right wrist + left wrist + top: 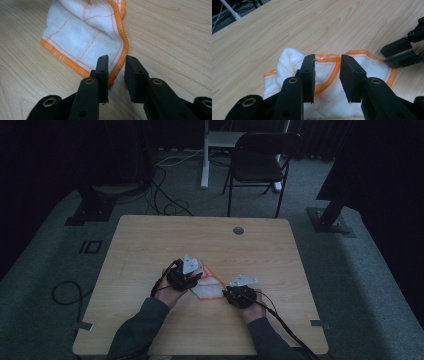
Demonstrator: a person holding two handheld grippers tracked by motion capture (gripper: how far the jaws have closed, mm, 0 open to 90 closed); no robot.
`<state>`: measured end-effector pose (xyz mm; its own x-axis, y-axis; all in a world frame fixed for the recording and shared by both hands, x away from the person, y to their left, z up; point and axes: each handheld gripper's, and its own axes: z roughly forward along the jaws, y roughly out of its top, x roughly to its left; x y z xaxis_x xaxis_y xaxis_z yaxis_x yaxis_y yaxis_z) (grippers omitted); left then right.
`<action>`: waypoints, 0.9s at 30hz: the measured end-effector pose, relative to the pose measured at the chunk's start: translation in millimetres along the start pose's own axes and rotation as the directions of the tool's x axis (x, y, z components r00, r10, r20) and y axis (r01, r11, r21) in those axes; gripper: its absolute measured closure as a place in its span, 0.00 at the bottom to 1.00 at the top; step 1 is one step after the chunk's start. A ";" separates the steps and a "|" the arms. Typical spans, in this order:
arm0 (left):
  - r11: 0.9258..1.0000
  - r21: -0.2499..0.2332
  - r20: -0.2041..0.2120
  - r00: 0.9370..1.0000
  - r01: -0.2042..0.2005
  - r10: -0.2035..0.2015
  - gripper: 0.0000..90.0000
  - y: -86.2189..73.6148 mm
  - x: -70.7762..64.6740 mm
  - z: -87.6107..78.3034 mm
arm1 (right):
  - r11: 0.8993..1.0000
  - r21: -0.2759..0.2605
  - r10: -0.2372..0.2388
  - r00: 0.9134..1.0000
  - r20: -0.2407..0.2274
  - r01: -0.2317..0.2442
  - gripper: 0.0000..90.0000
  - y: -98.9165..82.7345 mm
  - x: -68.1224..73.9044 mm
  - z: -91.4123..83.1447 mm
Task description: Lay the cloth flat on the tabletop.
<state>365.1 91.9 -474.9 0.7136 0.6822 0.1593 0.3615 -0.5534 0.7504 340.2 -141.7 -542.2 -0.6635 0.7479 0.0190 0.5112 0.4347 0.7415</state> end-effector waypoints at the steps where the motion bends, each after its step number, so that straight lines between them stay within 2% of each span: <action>1: 1.000 0.005 0.004 1.000 -0.003 0.003 0.75 1.0 -0.6 2.4 | 1.000 0.002 -0.002 1.000 -0.001 0.002 0.84 -0.1 0.1 0.2; 7: 1.000 0.018 0.022 1.000 -0.008 0.008 0.76 8.2 -4.2 15.5 | 1.000 0.005 -0.005 1.000 -0.011 0.005 0.89 -0.2 0.3 0.4; 16: 0.999 0.041 0.042 0.999 0.002 -0.003 0.73 18.6 -8.1 36.7 | 1.000 0.005 -0.005 1.000 -0.012 0.005 0.89 -0.3 0.4 0.5; 20: 0.998 0.066 0.038 0.999 0.009 -0.011 0.72 17.9 -9.6 46.6 | 1.000 0.005 -0.003 1.000 -0.013 0.003 0.89 -0.3 0.7 0.5; 22: 0.996 0.089 0.018 1.000 0.018 -0.020 0.71 16.1 -8.9 51.5 | 1.000 0.006 -0.003 1.000 -0.014 0.003 0.89 -0.4 0.7 0.4; 24: 0.994 0.109 0.016 1.000 0.025 -0.027 0.72 13.3 -6.9 54.7 | 1.000 0.006 -0.003 1.000 -0.014 0.003 0.89 -0.4 0.8 0.4; 27: 0.992 0.122 0.006 1.000 0.026 -0.027 0.80 10.3 -5.3 54.6 | 1.000 0.007 -0.004 1.000 -0.015 0.004 0.89 -0.4 0.7 0.4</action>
<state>397.8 56.4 -503.0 0.7075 0.6937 0.1350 0.4504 -0.5898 0.6703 339.7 -141.2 -542.7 -0.6735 0.7388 0.0262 0.5123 0.4409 0.7370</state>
